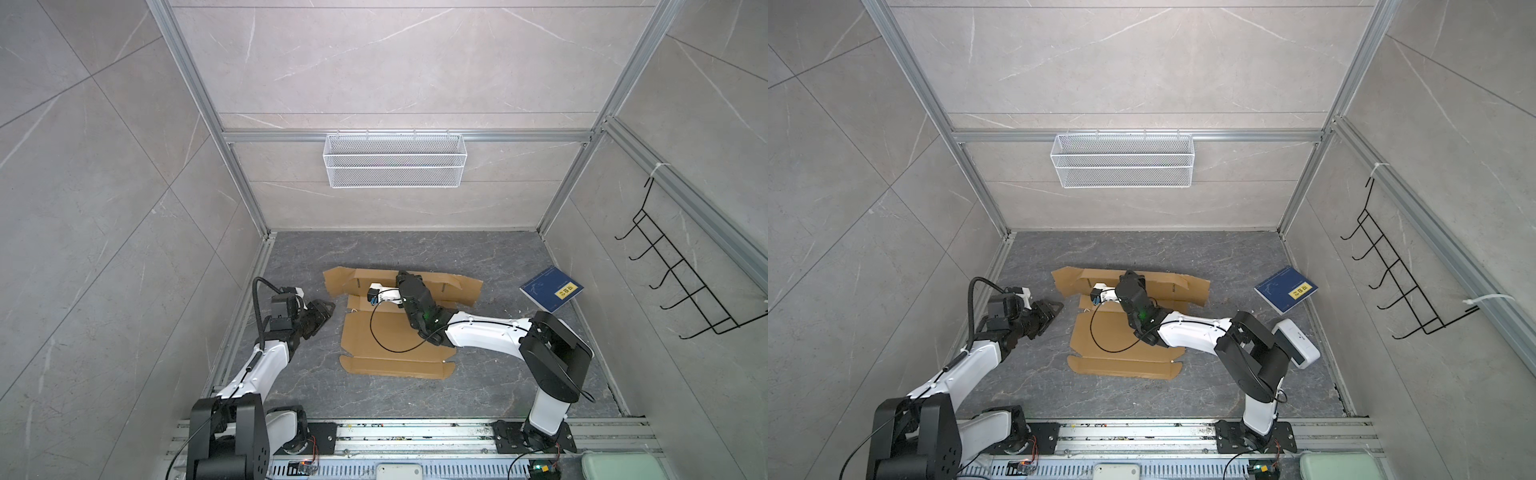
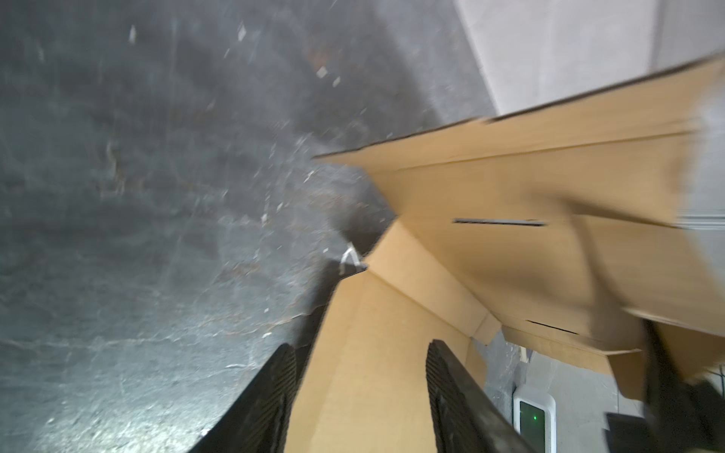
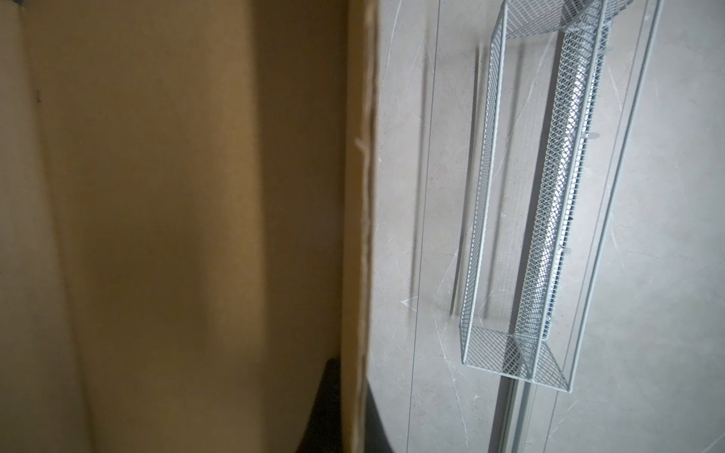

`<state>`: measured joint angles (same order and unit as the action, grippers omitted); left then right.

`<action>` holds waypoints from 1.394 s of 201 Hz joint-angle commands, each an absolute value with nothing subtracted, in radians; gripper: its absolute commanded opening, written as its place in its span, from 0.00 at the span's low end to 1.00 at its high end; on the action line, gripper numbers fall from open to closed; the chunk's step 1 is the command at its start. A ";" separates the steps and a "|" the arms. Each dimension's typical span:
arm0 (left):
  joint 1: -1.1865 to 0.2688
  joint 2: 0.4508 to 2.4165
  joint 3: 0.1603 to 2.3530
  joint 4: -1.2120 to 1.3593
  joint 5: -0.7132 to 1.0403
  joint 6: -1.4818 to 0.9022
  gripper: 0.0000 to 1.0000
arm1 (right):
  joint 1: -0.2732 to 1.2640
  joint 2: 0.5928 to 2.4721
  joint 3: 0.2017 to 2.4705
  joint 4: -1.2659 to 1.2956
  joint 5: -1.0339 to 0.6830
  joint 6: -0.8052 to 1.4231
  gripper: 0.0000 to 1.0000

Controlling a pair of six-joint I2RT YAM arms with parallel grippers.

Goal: Fold the paper box

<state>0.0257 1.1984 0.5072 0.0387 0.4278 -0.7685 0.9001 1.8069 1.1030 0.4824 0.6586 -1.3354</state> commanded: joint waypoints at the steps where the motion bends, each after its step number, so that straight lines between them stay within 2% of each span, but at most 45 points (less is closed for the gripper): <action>1: -0.004 1.251 0.526 0.193 0.414 -0.813 0.57 | 0.899 1.807 1.110 0.471 0.645 -1.313 0.00; 80: -0.126 1.512 0.591 0.387 0.346 -0.795 0.58 | 0.897 1.796 1.105 0.456 0.642 -1.298 0.00; 138: -0.134 1.618 0.655 0.440 0.359 -0.743 0.63 | 0.899 1.799 1.109 0.449 0.638 -1.289 0.00; 219: -0.236 1.537 0.646 0.435 0.355 -0.759 0.61 | 0.899 1.807 1.111 0.443 0.640 -1.282 0.00; 280: -0.262 1.560 0.640 0.445 0.357 -0.770 0.61 | 0.898 1.810 1.117 0.436 0.638 -1.280 0.00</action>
